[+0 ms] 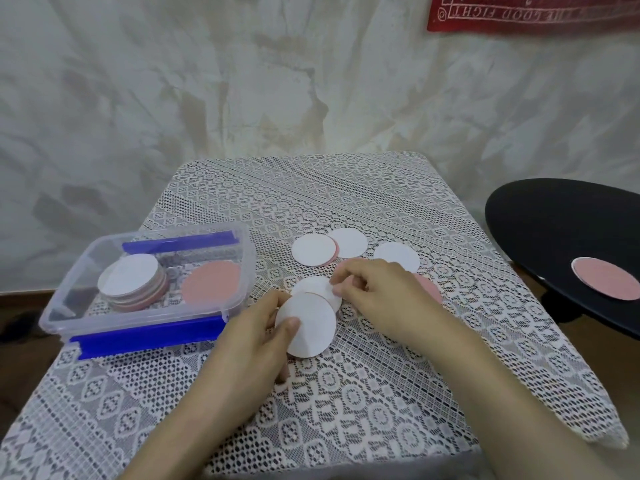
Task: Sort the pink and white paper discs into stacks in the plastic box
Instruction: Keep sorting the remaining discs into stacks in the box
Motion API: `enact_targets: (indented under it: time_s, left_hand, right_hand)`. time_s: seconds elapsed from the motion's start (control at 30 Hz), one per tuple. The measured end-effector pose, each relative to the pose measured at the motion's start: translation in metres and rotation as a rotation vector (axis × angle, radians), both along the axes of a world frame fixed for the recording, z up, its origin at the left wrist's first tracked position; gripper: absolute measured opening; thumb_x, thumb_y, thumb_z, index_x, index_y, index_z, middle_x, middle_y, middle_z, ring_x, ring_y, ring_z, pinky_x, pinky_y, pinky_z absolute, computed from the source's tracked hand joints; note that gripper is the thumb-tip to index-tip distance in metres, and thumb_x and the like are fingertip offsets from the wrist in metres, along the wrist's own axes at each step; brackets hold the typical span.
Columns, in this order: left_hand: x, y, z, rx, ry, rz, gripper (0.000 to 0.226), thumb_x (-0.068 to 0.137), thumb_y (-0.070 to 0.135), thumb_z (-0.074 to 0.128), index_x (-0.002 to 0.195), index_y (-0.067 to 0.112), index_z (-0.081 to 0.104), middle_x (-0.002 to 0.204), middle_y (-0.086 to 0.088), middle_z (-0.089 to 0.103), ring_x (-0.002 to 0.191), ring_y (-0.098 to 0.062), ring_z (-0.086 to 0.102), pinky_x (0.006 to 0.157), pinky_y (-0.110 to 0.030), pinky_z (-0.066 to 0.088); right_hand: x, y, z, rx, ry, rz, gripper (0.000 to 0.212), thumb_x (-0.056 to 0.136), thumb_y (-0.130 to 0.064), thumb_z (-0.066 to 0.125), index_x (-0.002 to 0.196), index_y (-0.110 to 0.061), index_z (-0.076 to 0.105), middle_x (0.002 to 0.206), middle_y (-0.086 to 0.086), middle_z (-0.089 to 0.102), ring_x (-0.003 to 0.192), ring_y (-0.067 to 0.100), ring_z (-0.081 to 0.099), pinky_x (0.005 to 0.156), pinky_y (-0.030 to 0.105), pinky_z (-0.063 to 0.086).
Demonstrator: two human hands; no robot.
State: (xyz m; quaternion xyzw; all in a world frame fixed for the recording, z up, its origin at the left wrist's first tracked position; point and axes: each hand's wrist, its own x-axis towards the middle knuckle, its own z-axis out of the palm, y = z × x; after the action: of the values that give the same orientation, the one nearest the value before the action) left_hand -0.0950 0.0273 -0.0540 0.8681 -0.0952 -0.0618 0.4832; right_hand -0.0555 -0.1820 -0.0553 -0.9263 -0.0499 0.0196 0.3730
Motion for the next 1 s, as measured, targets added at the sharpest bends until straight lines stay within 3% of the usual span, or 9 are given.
enact_targets:
  time_s: [0.1, 0.2, 0.37, 0.47, 0.63, 0.7, 0.8, 0.93, 1.0]
  left_hand:
    - [-0.002, 0.001, 0.0, -0.017, 0.015, 0.009, 0.014, 0.102, 0.022, 0.051, 0.107, 0.032, 0.06, 0.057, 0.003, 0.061, 0.046, -0.004, 0.056, 0.045, -0.016, 0.042]
    - [-0.003, 0.002, 0.001, -0.022, 0.016, 0.004, 0.015, 0.102, 0.022, 0.051, 0.107, 0.033, 0.061, 0.057, 0.004, 0.06, 0.045, -0.004, 0.055, 0.046, -0.015, 0.041]
    - [-0.002, 0.003, 0.0, -0.004, 0.016, 0.004, 0.014, 0.102, 0.024, 0.052, 0.105, 0.034, 0.06, 0.055, 0.008, 0.06, 0.044, -0.001, 0.052, 0.046, -0.014, 0.039]
    - [-0.001, 0.004, -0.001, 0.018, 0.003, 0.01, 0.012, 0.101, 0.027, 0.052, 0.103, 0.035, 0.06, 0.057, 0.011, 0.062, 0.046, -0.003, 0.054, 0.048, -0.018, 0.041]
    - [-0.002, -0.002, 0.0, 0.016, -0.018, 0.024, 0.011, 0.101, 0.027, 0.051, 0.103, 0.035, 0.058, 0.058, 0.014, 0.063, 0.047, -0.002, 0.055, 0.046, -0.016, 0.04]
    - [-0.001, -0.005, -0.001, 0.015, -0.03, 0.029, 0.012, 0.101, 0.026, 0.05, 0.102, 0.035, 0.058, 0.058, 0.01, 0.063, 0.048, -0.003, 0.056, 0.051, -0.022, 0.046]
    - [0.002, -0.01, -0.003, -0.013, -0.025, 0.039, 0.014, 0.102, 0.026, 0.048, 0.101, 0.035, 0.059, 0.056, 0.009, 0.062, 0.047, -0.004, 0.054, 0.05, -0.025, 0.046]
    - [0.003, -0.019, -0.003, -0.031, -0.049, 0.038, 0.017, 0.104, 0.026, 0.045, 0.103, 0.035, 0.06, 0.057, 0.015, 0.061, 0.045, 0.0, 0.051, 0.046, -0.022, 0.042]
    - [0.005, -0.022, -0.002, -0.065, -0.068, 0.046, 0.018, 0.105, 0.025, 0.045, 0.106, 0.034, 0.06, 0.057, 0.013, 0.061, 0.045, 0.0, 0.05, 0.046, -0.022, 0.042]
  right_hand:
    - [0.003, 0.005, 0.005, -0.188, 0.013, 0.031, 0.037, 0.092, -0.043, 0.068, 0.124, -0.026, 0.064, 0.091, -0.015, 0.06, 0.095, 0.014, 0.06, 0.082, 0.031, 0.048]
    - [0.005, 0.011, 0.009, -0.267, 0.008, 0.047, 0.038, 0.09, -0.044, 0.069, 0.119, -0.019, 0.066, 0.099, -0.004, 0.067, 0.096, 0.019, 0.06, 0.087, 0.038, 0.051]
    - [0.008, 0.014, 0.007, -0.174, 0.039, 0.035, 0.037, 0.086, -0.037, 0.075, 0.119, -0.032, 0.061, 0.092, -0.013, 0.062, 0.093, 0.017, 0.06, 0.082, 0.035, 0.05]
    - [0.009, 0.013, 0.002, -0.088, 0.014, -0.002, 0.024, 0.085, -0.032, 0.076, 0.097, -0.029, 0.055, 0.082, -0.011, 0.061, 0.079, 0.013, 0.06, 0.073, 0.037, 0.05]
    - [0.001, 0.004, 0.003, -0.127, -0.026, -0.056, 0.013, 0.099, -0.035, 0.06, 0.093, -0.026, 0.053, 0.078, -0.007, 0.062, 0.064, 0.013, 0.058, 0.054, 0.032, 0.041]
    - [-0.002, -0.003, 0.003, -0.141, -0.099, -0.106, 0.01, 0.102, -0.033, 0.054, 0.097, -0.025, 0.054, 0.081, -0.006, 0.063, 0.07, 0.018, 0.06, 0.059, 0.032, 0.045]
    - [-0.005, -0.019, -0.001, 0.038, -0.153, -0.188, 0.012, 0.104, -0.029, 0.052, 0.093, -0.025, 0.056, 0.086, -0.005, 0.065, 0.075, 0.02, 0.063, 0.068, 0.037, 0.049]
    - [-0.015, -0.037, 0.005, 0.382, -0.038, -0.149, 0.014, 0.103, -0.021, 0.056, 0.093, -0.027, 0.064, 0.071, -0.014, 0.065, 0.061, 0.007, 0.059, 0.058, 0.031, 0.045]
    - [-0.023, -0.037, 0.008, 0.405, 0.026, -0.047, 0.016, 0.102, -0.018, 0.059, 0.096, -0.029, 0.069, 0.072, -0.016, 0.068, 0.059, 0.004, 0.06, 0.055, 0.023, 0.047]
